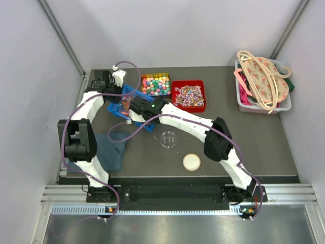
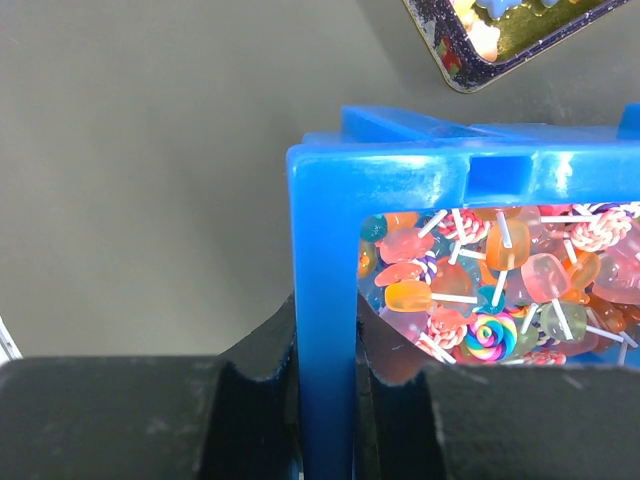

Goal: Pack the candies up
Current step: Scoop the fake candies from the storage box.

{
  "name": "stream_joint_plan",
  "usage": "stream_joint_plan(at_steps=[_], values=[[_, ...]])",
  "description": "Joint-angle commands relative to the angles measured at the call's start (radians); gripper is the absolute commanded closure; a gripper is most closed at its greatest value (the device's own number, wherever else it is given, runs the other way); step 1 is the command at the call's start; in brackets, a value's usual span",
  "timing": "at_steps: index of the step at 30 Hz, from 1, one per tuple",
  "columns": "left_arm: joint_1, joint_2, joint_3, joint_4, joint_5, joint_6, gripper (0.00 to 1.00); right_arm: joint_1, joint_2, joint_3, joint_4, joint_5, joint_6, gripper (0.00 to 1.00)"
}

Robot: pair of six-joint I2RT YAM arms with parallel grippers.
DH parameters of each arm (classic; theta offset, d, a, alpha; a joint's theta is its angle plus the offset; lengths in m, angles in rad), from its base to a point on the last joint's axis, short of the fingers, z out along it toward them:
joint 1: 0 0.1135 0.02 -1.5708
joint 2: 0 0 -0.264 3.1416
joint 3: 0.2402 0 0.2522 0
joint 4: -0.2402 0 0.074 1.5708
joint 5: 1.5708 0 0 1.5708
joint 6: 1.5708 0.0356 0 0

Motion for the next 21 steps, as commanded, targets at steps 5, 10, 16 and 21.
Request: stream_joint_plan(at_steps=[5, 10, 16, 21], values=[[0.001, -0.115, 0.010, 0.104, 0.043, -0.069, 1.00, 0.008, 0.058, 0.063, -0.012, 0.107, -0.029, 1.00], [0.001, -0.148, -0.006, 0.098, 0.005, -0.092, 1.00, 0.013, 0.119, 0.149, -0.008, 0.130, -0.051, 1.00], [-0.042, -0.178, -0.024, 0.096, -0.012, -0.127, 1.00, 0.048, 0.179, 0.200, 0.017, 0.113, -0.060, 1.00], [-0.048, -0.200, -0.033, 0.095, -0.009, -0.129, 1.00, 0.059, 0.213, 0.229, 0.054, 0.092, -0.040, 1.00]])
